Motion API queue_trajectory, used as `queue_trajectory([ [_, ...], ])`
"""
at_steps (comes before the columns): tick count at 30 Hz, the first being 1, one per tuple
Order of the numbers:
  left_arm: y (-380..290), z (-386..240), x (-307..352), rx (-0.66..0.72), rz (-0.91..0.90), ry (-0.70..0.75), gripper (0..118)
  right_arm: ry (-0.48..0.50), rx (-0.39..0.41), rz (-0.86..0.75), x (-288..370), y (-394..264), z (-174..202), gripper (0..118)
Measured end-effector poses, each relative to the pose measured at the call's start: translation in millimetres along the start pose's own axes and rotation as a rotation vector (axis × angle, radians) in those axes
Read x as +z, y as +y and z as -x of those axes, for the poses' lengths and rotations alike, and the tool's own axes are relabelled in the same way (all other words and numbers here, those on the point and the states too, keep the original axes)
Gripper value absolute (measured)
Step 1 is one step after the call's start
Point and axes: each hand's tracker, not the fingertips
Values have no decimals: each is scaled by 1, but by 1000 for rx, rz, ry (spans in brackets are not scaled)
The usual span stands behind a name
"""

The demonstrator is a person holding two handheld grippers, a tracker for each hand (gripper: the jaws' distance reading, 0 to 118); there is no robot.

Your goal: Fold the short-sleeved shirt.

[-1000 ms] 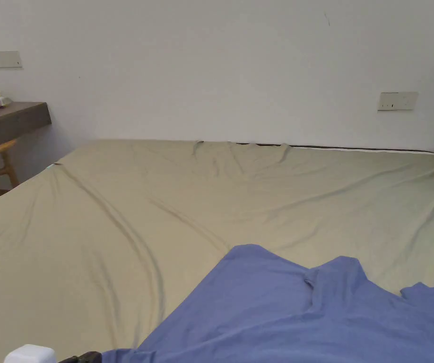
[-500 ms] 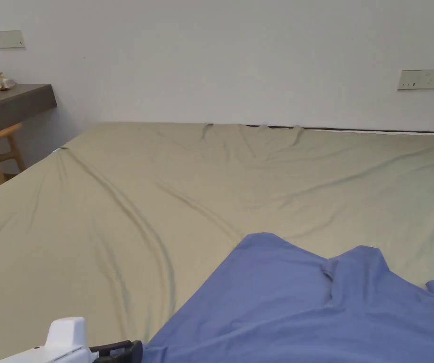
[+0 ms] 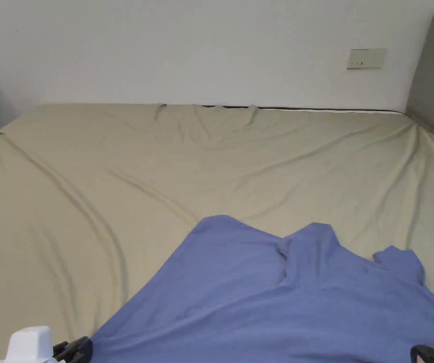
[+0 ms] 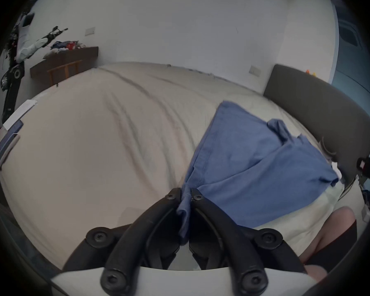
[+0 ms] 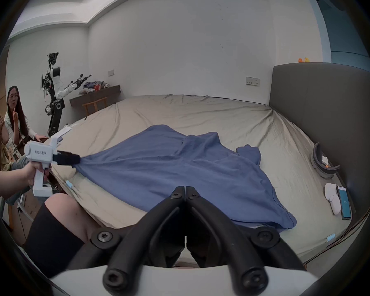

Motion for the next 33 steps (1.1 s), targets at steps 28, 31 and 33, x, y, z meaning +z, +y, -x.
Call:
queue_trajectory([
  [28,28,-21,-5,23,35,21,3,-83,-189,277,-374,56,-162,91],
  [31,27,-17,-14,39,54,30,3,-99,-135,240,-369,48,-151,82],
  [33,27,-16,-16,42,55,23,3,-35,-134,282,-362,51,-145,47],
])
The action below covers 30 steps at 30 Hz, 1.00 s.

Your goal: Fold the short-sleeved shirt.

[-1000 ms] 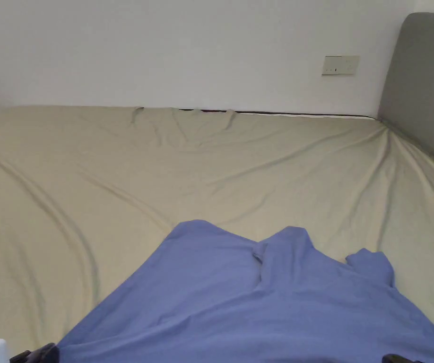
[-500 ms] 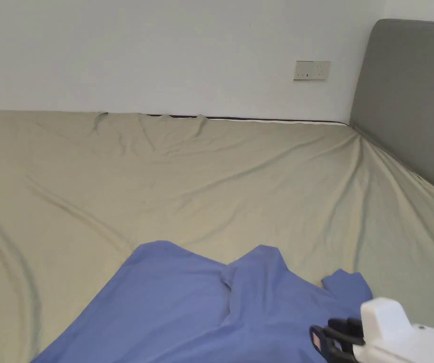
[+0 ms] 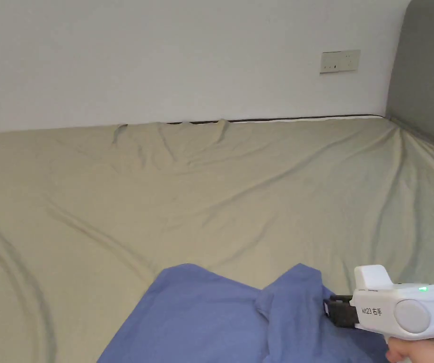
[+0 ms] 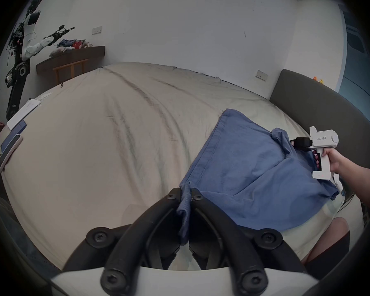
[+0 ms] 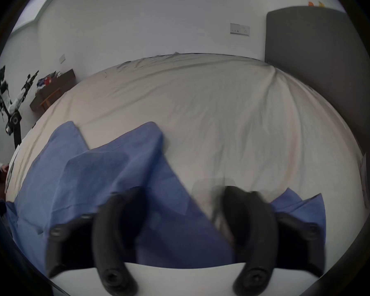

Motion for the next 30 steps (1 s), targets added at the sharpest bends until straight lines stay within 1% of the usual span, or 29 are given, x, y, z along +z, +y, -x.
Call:
queue_trajectory([
  [2,1,0,0,3,-2,-4,3,-14,19,21,9,-4,7,31],
  [3,1,1,1,7,-5,-11,3,0,5,31,12,-5,6,20],
  [5,1,-1,4,4,-9,-17,3,6,-38,43,21,-7,4,2],
  [6,1,-1,7,-1,-11,-17,3,1,-31,32,26,-8,7,2],
  [8,4,0,15,-6,-26,-23,3,-29,-24,-48,49,-10,9,2],
  [9,5,0,22,-3,-38,-28,3,-20,-42,-79,62,-11,9,2],
  [10,7,0,27,0,-50,-34,3,-7,-43,-93,76,-10,10,2],
  [12,13,1,38,-3,-69,-48,3,-23,-11,-147,109,-6,13,2],
  [13,16,1,45,-6,-81,-53,3,-30,11,-182,130,-4,14,2],
  [15,26,-1,59,-13,-121,-81,3,-29,9,-283,180,3,17,2],
  [18,43,-9,84,-39,-194,-113,3,-56,37,-421,256,13,20,2],
  [20,58,-14,103,-60,-251,-130,3,-97,45,-530,310,20,22,2],
  [21,64,-19,112,-65,-273,-136,3,-87,50,-550,331,23,23,2],
  [23,83,-25,135,-68,-323,-146,3,-127,79,-638,391,30,35,2],
  [26,106,-37,172,-118,-408,-163,2,-159,80,-729,457,32,42,2],
  [28,119,-42,201,-157,-463,-167,2,-178,146,-808,502,34,50,2],
  [29,126,-40,213,-151,-485,-194,2,-176,102,-793,521,31,52,2],
  [30,132,-39,225,-151,-502,-211,2,-192,159,-875,539,34,53,2],
])
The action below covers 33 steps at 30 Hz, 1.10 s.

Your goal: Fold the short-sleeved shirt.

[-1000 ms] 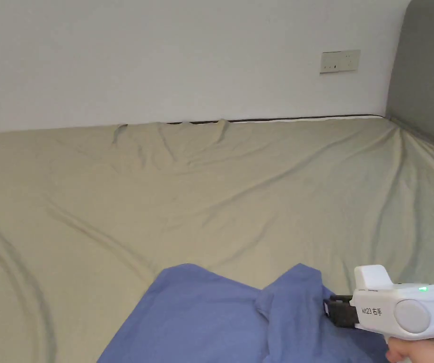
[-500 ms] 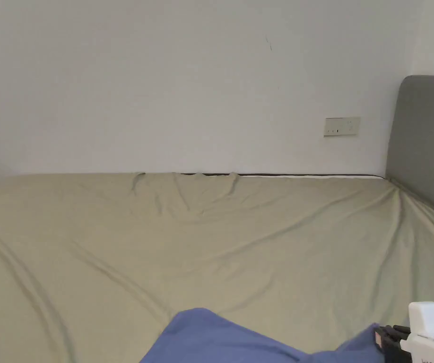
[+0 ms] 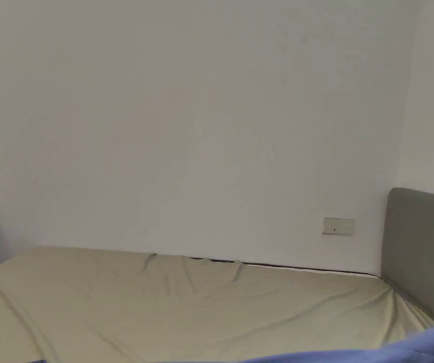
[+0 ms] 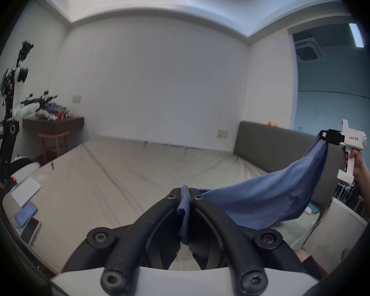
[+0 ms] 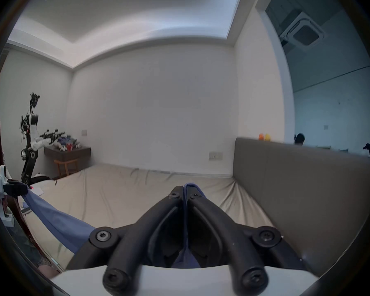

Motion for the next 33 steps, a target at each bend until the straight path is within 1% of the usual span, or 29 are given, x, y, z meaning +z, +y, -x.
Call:
queue_trajectory([
  [1,13,-1,9,-3,-22,0,2,2,-15,15,11,13,-3,2],
  [2,25,-2,14,-18,-25,1,2,-19,-3,-17,20,26,-5,2],
  [5,64,-10,21,-43,-66,1,2,-34,0,-34,23,52,-12,2],
  [6,77,-12,20,-45,-75,6,2,-46,23,-55,20,60,-11,2],
  [7,91,-14,15,-42,-75,6,2,-46,32,-42,11,66,-10,2],
  [8,104,-13,7,-35,-77,7,2,-66,35,-39,-2,68,-13,2],
  [10,124,-13,-14,-20,-77,15,2,-74,43,-31,-29,75,-10,2],
  [13,148,-12,-52,-53,-63,64,2,-115,88,-8,-78,76,-6,2],
  [15,159,-8,-80,-67,-47,83,2,-117,96,-3,-112,80,-3,2],
  [19,181,5,-149,-88,-15,146,2,-163,135,7,-196,90,-3,2],
  [21,192,9,-184,-117,-10,172,2,-171,137,-6,-233,97,-2,2],
  [24,212,17,-239,-153,-26,223,2,-208,194,-49,-294,110,5,2],
  [28,246,26,-301,-153,-82,286,2,-229,155,-101,-363,130,9,2],
  [31,268,34,-332,-152,-123,316,2,-247,174,-146,-400,143,11,2],
  [33,275,37,-344,-161,-173,347,2,-269,168,-198,-414,148,11,2],
])
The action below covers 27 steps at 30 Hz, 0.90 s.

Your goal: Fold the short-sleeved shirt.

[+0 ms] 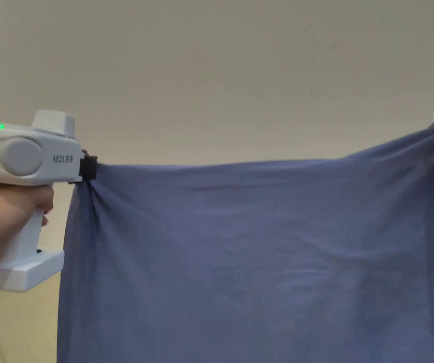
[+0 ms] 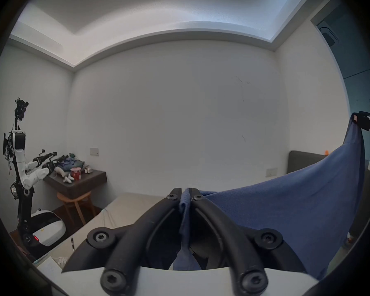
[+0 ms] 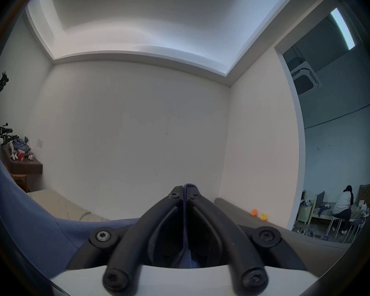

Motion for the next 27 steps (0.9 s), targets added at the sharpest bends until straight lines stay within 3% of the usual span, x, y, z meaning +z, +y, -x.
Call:
queue_trajectory([
  [3,-2,1,-19,-5,-30,6,2,-22,48,-26,-34,0,1,2],
  [5,-7,-4,-27,-38,-52,22,2,-12,15,-39,-43,-3,-1,2],
  [7,-18,-5,-36,-27,-51,11,2,-24,38,-63,-43,-10,6,2],
  [14,-105,-12,-54,-16,64,-2,2,48,14,55,-35,-96,29,2],
  [21,-201,-12,-30,18,208,-49,2,173,-37,233,25,-202,40,2],
  [23,-225,-11,-10,62,238,-79,2,195,-17,221,60,-222,45,2],
  [27,-266,-10,36,34,305,-102,2,249,-56,317,124,-254,42,2],
])
